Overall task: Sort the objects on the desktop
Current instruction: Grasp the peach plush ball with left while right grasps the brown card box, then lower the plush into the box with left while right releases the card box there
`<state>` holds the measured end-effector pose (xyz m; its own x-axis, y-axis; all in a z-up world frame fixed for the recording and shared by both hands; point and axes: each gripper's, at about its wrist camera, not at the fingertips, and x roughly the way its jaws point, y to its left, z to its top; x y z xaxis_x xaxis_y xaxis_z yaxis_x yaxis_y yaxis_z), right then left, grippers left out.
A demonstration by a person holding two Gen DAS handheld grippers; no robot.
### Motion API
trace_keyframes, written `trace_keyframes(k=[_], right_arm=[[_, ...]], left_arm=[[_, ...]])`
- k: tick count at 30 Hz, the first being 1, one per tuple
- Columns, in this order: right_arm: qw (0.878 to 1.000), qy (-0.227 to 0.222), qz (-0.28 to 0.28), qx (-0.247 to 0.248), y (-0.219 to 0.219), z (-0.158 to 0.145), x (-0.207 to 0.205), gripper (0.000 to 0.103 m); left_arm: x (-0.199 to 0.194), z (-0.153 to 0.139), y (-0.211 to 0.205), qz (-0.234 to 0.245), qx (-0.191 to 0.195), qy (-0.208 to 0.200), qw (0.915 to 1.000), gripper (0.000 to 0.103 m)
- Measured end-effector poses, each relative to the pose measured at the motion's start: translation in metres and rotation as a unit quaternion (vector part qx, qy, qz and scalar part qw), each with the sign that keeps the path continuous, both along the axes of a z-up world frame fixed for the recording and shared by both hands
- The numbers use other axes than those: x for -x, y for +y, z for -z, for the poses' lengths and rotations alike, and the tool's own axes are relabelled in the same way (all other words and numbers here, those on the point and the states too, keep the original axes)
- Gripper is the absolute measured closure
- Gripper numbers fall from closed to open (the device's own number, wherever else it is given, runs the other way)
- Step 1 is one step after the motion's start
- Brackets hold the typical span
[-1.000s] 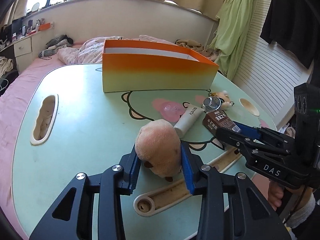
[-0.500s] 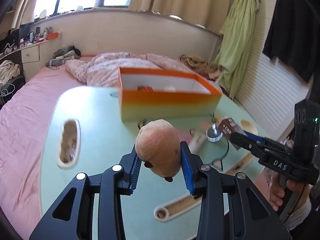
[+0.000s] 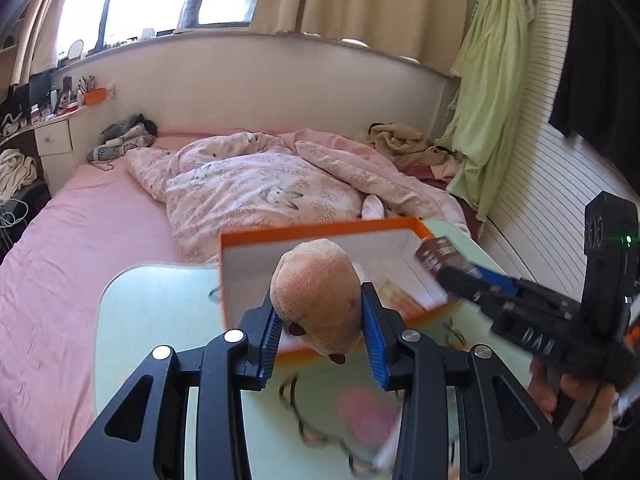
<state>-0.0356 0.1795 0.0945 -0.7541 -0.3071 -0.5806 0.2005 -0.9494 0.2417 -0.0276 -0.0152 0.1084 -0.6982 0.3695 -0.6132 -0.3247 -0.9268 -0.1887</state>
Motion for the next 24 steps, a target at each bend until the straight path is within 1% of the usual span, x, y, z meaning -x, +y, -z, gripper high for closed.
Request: trace_keyframes(k=[4, 8, 10, 14, 21, 24], right_arm=[[1.0, -0.018, -0.009, -0.013, -0.014, 0.009, 0.028, 0.063], [0.999, -0.032, -0.01, -0.03, -0.021, 0.021, 0.044, 0.063], [0.999, -0.044, -0.013, -0.025, -0.02, 0.028, 0.05, 0.063], [0.998, -0.037, -0.011, -0.048, -0.022, 0.032, 0.053, 0.063], [0.998, -0.036, -0.01, -0.06, -0.023, 0.036, 0.057, 0.063], [0.997, -0.036, -0.009, -0.067, -0.024, 0.038, 0.058, 0.063]], left_arm=[[0.03, 0.009, 0.015, 0.01, -0.009, -0.025, 0.9996, 0.064], [0.052, 0.024, 0.023, 0.004, -0.009, -0.053, 0.9986, 0.065], [0.059, 0.031, 0.023, -0.001, -0.009, -0.062, 0.998, 0.065], [0.067, 0.04, 0.023, -0.005, -0.008, -0.069, 0.9976, 0.065], [0.073, 0.052, 0.02, -0.016, 0.006, -0.076, 0.9969, 0.065], [0.073, 0.052, 0.021, -0.016, 0.009, -0.075, 0.997, 0.065]])
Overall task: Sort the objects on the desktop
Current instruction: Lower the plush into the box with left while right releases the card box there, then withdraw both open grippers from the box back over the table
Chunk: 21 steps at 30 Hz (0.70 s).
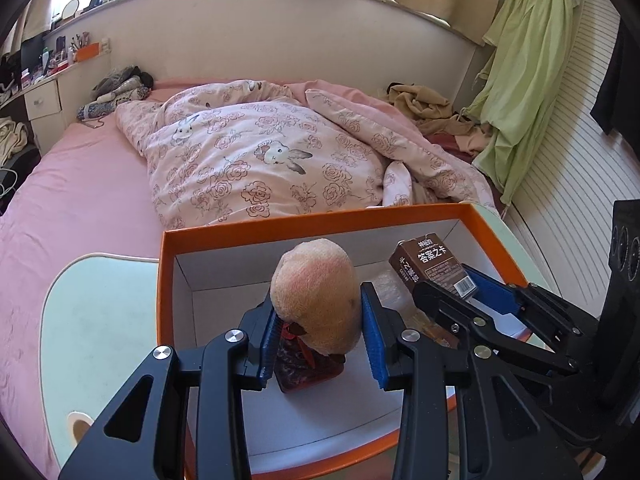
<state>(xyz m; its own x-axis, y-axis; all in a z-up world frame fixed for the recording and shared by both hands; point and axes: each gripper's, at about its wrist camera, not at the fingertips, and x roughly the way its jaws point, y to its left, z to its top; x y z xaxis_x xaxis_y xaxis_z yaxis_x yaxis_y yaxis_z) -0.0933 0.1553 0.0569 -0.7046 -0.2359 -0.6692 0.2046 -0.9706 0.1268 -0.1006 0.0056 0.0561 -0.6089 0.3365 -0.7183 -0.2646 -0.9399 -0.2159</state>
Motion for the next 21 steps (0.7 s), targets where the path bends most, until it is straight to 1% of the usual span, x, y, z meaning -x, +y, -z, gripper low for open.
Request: trace_keyframes(k=[10, 15, 18, 19, 20, 21], right_arm=[[1.0, 0.0, -0.002, -0.003, 0.0, 0.0, 0.002, 0.063], [1.0, 0.004, -0.002, 0.003, 0.001, 0.0, 0.002, 0.062], [1.0, 0.008, -0.002, 0.001, 0.002, -0.003, 0.0, 0.061], [1.0, 0.01, -0.001, -0.002, 0.002, -0.004, 0.0, 0.058], [1.0, 0.014, 0.0, -0.006, 0.001, -0.006, -0.001, 0.057], [1.0, 0.018, 0.006, -0.01, 0.002, -0.009, -0.003, 0.052]], left_arm=[[0.0, -0.002, 0.0, 0.0, 0.003, -0.001, 1.0, 0.065], [0.0, -0.003, -0.002, -0.002, -0.007, 0.002, 1.0, 0.064], [-0.002, -0.006, -0.003, -0.004, -0.008, 0.006, 0.9999, 0.062], [-0.003, -0.007, -0.004, -0.006, -0.007, 0.008, 0.9999, 0.06], [-0.004, -0.009, -0.005, -0.01, -0.005, 0.012, 0.9999, 0.055], [-0.006, -0.011, -0.006, -0.016, -0.001, 0.017, 0.9997, 0.052]])
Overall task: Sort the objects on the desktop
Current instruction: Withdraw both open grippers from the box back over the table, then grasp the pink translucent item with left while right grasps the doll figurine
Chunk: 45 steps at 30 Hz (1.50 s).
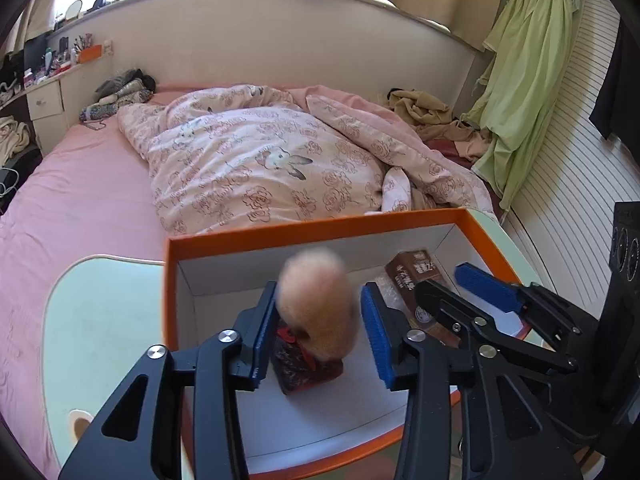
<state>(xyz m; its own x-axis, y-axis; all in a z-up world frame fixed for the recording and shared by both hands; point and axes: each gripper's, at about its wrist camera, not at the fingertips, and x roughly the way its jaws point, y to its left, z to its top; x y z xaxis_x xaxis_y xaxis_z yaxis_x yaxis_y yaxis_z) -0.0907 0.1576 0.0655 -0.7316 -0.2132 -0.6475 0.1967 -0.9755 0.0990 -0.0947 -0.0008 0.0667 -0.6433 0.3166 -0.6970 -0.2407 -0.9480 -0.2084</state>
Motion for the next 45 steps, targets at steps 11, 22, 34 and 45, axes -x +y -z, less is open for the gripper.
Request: trace_keyframes(k=[11, 22, 34, 45], right_arm=[[0.998, 0.043, 0.015, 0.036, 0.026, -0.031, -0.028, 0.026], [0.997, 0.061, 0.018, 0.054, 0.055, -0.047, -0.087, 0.027], [0.993, 0.023, 0.066, 0.099, 0.117, -0.002, -0.142, 0.044], [0.997, -0.009, 0.03, 0.072, 0.098, 0.021, -0.136, 0.044]], left_arm=[[-0.044, -0.04, -0.028, -0.007, -0.044, 0.055, 0.9975, 0.03], [-0.118, -0.033, -0.025, 0.041, -0.003, 0.065, 0.9971, 0.03], [-0.133, 0.027, -0.002, 0.084, -0.002, -0.005, 0.9965, 0.052], [-0.136, 0.042, 0.012, 0.1, 0.013, -0.012, 0.9948, 0.052]])
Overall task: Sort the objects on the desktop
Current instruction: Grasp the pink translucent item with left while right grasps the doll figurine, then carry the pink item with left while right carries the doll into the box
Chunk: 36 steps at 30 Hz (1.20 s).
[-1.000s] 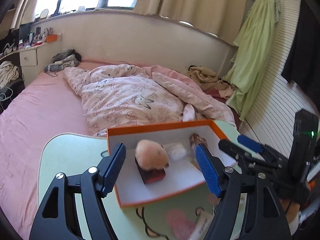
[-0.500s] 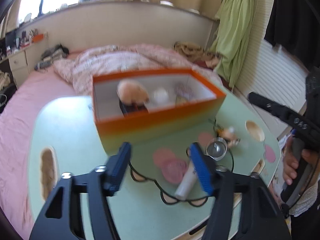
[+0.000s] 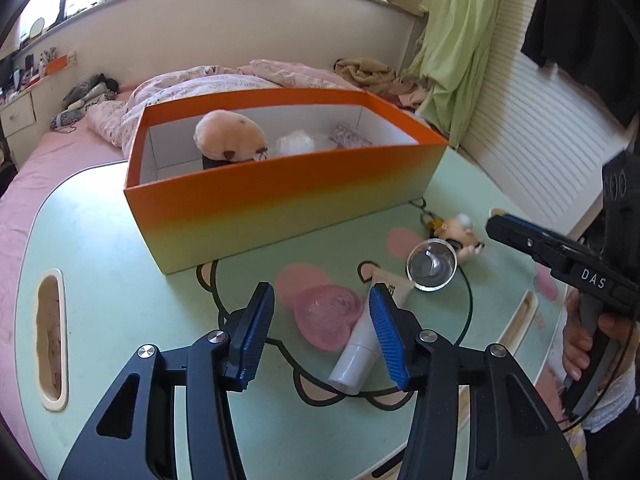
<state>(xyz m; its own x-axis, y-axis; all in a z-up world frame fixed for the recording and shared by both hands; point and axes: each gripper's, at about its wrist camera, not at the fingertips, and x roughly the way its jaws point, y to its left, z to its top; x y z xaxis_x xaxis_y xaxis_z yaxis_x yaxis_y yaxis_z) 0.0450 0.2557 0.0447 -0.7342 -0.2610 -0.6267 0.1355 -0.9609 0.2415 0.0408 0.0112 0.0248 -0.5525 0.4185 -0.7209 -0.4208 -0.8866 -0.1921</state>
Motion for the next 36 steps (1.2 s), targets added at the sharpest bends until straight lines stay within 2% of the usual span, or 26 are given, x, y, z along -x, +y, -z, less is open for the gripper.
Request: trace_keyframes(k=[3, 5, 11, 13, 16, 24, 28, 36], right_arm=[[1.0, -0.008, -0.011, 0.001, -0.009, 0.004, 0.006, 0.048], [1.0, -0.012, -0.017, -0.007, -0.015, 0.007, 0.009, 0.05], [0.999, -0.024, -0.028, -0.023, -0.028, 0.014, 0.014, 0.053], [0.998, -0.035, -0.029, -0.033, -0.03, 0.019, 0.018, 0.063], [0.998, -0.04, -0.029, -0.036, -0.031, 0.02, 0.021, 0.067], [0.999, -0.034, -0.028, -0.031, -0.029, 0.019, 0.019, 0.067], [0.999, -0.024, -0.024, -0.012, -0.022, 0.012, 0.016, 0.067], [1.0, 0.006, -0.028, -0.008, -0.026, -0.016, 0.01, 0.067]], left_arm=[[0.003, 0.002, 0.0, -0.002, 0.001, -0.005, 1.0, 0.055], [0.005, 0.003, -0.001, -0.002, 0.002, -0.009, 1.0, 0.067], [0.006, 0.006, -0.005, 0.001, -0.003, -0.014, 0.9999, 0.069], [0.006, 0.006, -0.006, 0.001, -0.009, -0.016, 0.9998, 0.069], [0.005, 0.007, -0.007, 0.008, -0.011, -0.017, 0.9998, 0.075], [0.007, 0.005, -0.012, -0.002, -0.014, -0.023, 0.9996, 0.08], [0.006, -0.004, -0.02, -0.01, -0.028, -0.015, 0.9994, 0.081], [0.008, -0.033, -0.032, -0.028, -0.035, 0.016, 0.9988, 0.081]])
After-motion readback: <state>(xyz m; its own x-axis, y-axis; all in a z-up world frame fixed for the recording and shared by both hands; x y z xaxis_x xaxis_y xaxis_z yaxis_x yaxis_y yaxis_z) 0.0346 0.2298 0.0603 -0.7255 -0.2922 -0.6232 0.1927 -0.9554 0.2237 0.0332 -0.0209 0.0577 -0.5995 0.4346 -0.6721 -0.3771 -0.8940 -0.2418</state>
